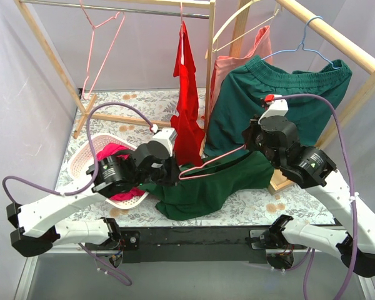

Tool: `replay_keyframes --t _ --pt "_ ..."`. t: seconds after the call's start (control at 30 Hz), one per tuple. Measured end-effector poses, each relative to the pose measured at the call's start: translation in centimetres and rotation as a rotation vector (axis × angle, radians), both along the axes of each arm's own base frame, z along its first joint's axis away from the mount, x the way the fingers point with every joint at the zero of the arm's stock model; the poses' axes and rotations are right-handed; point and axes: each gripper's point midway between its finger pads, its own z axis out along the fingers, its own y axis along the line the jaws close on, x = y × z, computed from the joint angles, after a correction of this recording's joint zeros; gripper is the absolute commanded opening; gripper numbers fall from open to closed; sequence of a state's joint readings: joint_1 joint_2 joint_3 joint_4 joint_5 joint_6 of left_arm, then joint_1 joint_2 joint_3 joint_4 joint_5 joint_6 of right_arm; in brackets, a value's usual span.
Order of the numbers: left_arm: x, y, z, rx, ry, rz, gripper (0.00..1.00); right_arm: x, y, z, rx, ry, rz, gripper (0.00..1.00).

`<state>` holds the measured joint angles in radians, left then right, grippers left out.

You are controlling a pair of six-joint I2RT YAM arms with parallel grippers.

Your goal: Place the t-shirt on the hanger

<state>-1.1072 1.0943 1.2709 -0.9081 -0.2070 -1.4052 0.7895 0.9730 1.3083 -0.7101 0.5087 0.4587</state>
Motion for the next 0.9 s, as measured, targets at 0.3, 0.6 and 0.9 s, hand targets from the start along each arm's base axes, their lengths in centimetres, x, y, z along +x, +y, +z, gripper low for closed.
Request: replay_keyframes --t 0.3,0.6,0.9 --pt "-1.4 2.4 4.1 -0.082 -0.028 -0.002 0.0 1.6 -0.9 -0.7 -0.062 0.0 -0.095 0.01" --pt "-1.4 1.4 7.3 -0.122 -0.036 -0.024 0.0 2.5 -0.5 0.1 -0.074 -0.014 -0.123 0.01" --pt "1.5 -5.0 8.7 -0.114 -0.013 -0.033 0.0 0.0 4.2 3.3 -0.088 -0.077 -0.022 0.01"
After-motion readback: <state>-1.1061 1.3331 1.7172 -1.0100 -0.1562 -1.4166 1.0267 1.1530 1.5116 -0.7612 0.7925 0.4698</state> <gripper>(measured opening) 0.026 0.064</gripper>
